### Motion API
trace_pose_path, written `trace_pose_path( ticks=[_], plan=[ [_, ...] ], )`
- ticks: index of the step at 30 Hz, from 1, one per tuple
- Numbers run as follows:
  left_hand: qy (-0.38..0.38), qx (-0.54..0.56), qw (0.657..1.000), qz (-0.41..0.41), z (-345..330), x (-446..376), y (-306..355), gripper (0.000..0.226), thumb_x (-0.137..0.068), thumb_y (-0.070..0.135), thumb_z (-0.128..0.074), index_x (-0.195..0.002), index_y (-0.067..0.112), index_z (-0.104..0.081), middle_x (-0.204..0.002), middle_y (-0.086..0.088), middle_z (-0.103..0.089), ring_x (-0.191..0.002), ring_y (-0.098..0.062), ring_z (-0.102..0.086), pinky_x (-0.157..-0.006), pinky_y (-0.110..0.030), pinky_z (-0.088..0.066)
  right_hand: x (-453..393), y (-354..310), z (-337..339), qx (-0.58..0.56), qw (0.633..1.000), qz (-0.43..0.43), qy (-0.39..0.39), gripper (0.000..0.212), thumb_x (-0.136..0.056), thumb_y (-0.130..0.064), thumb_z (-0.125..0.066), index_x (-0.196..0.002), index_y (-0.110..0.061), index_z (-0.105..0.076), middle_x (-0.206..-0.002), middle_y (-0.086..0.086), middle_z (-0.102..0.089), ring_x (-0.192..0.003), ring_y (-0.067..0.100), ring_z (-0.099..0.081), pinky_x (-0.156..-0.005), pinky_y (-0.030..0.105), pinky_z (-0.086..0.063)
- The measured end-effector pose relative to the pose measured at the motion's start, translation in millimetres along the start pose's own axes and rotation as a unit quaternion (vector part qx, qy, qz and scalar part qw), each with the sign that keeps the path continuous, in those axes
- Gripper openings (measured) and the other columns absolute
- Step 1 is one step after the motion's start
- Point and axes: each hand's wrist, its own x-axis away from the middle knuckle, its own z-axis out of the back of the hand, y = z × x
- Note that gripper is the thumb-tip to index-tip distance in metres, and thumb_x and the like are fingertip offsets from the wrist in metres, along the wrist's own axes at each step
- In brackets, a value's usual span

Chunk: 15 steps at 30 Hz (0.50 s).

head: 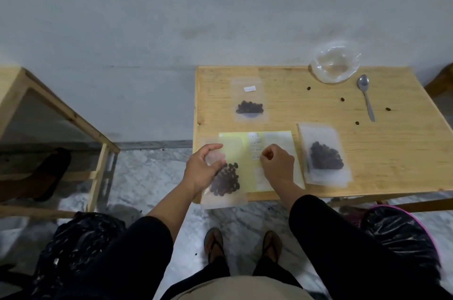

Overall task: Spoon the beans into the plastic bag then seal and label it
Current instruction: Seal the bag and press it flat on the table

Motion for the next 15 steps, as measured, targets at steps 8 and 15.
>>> trace_pose_path(
  ticks=[8,15],
  plan=[
    [-0.002,0.017,1.0,-0.014,4.6,-2.6,11.2,0.039,-0.081,0.017,-0.071,-0.113,0.035,-0.058,-0.118,0.011,-0.057,-0.115,-0.012,-0.049,-0.099,-0.029,-0.041,5.9,-31.0,19.1,-0.098,0.995,0.017,0.024,0.003,-0.082,-0.014,-0.064,-0.082,-0.013,-0.061,-0.079,-0.003,-0.063,-0.077,0.014,-0.059,-0.07,0.02,-0.038],
    [-0.013,0.047,0.995,-0.086,1.5,-4.0,40.1,0.04,-0.08,0.016,-0.072,-0.114,0.032,-0.059,-0.118,0.015,-0.057,-0.114,-0.007,-0.047,-0.098,-0.024,-0.036,8.6,-77.8,24.4,-0.12,0.987,0.103,0.012,0.01,-0.074,-0.016,-0.073,-0.075,-0.01,-0.065,-0.064,-0.006,-0.059,-0.061,0.007,-0.053,-0.061,0.017,-0.042]
  ],
)
